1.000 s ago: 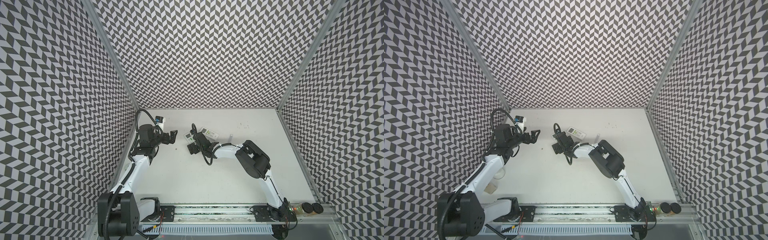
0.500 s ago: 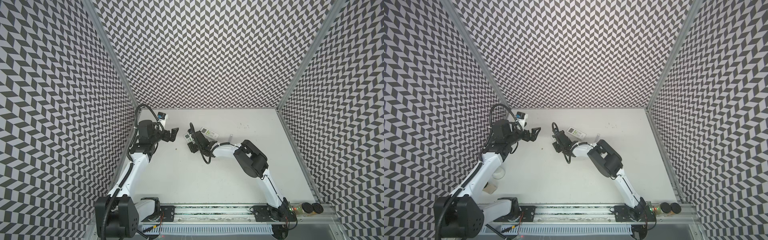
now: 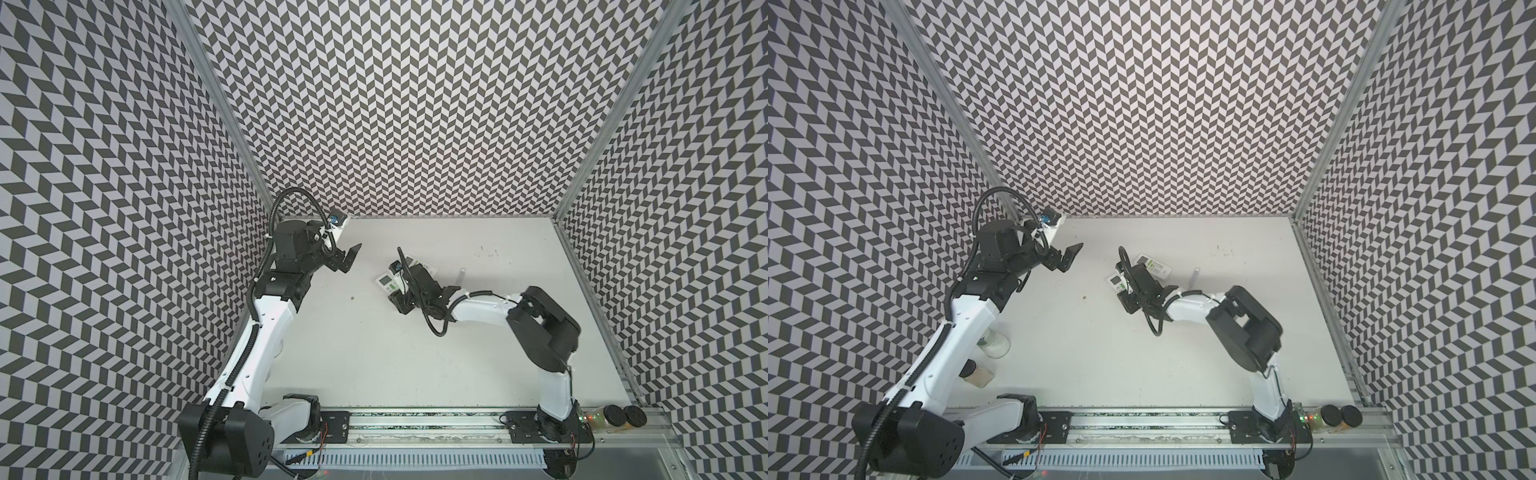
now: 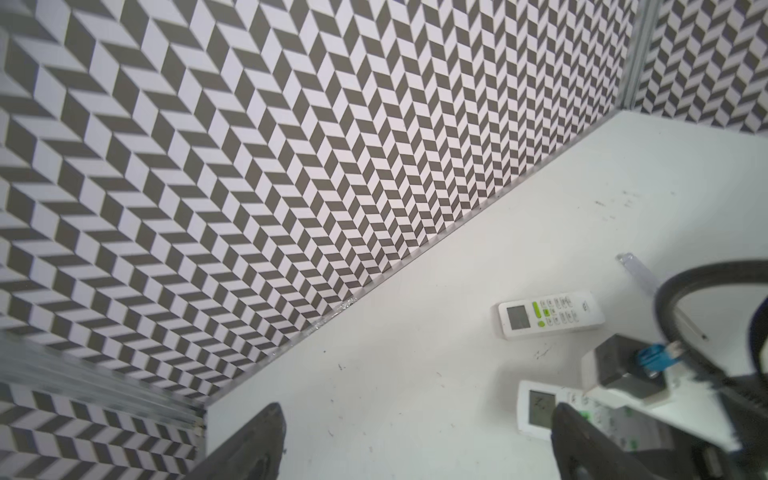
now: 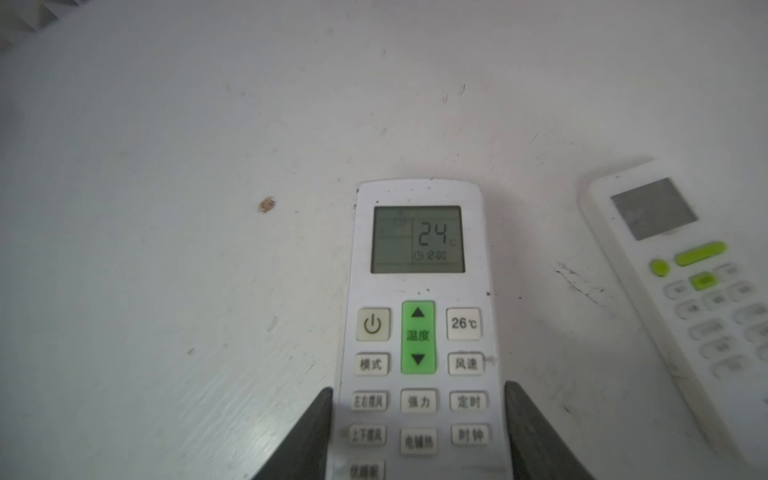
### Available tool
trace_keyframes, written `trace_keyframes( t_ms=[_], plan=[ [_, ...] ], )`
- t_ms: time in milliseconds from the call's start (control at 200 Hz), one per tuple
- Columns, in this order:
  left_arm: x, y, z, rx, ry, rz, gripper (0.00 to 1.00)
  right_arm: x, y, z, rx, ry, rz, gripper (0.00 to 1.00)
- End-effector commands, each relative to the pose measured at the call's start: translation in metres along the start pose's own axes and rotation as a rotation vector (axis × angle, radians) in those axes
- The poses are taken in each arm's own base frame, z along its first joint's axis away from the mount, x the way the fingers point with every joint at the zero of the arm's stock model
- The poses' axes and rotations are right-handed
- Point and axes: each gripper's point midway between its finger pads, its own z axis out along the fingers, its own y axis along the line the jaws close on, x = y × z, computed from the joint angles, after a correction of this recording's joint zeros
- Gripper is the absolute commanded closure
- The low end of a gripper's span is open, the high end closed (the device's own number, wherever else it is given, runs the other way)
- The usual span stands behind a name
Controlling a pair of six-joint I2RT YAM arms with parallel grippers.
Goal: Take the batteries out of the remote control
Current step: 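Lift the remote with the right gripper toward the left gripper while the left gripper approaches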
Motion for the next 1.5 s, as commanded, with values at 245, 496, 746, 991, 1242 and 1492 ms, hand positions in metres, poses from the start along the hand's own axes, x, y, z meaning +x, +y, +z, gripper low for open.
trace_keyframes(
  t_ms=[245, 496, 746, 991, 1242, 1492],
  plan=[
    [-0.049, -0.023, -0.008, 0.128, -0.123, 0.517, 0.0, -0.029, 0.009, -0.075, -0.111, -0.115, -0.031, 0.49],
    [-0.044, -0.083, -0.012, 0.245, -0.231, 0.872, 0.0, -0.047, 0.009, -0.111, -0.203, -0.219, -0.011, 0.5],
    [-0.01, -0.11, -0.025, 0.268, -0.378, 1.177, 0.0, -0.034, 0.02, -0.126, -0.328, -0.16, -0.13, 0.48],
    [0.028, -0.143, -0.055, 0.252, -0.637, 1.447, 0.0, -0.039, 0.02, -0.176, -0.497, -0.287, -0.178, 0.48],
    [0.055, -0.166, -0.043, 0.273, -0.747, 1.539, 0.0, -0.052, 0.033, -0.204, -0.581, -0.48, -0.342, 0.53],
    [0.061, -0.177, -0.04, 0.283, -0.827, 1.606, 0.01, -0.046, 0.048, -0.174, -0.69, -0.328, -0.43, 0.6]
  ],
)
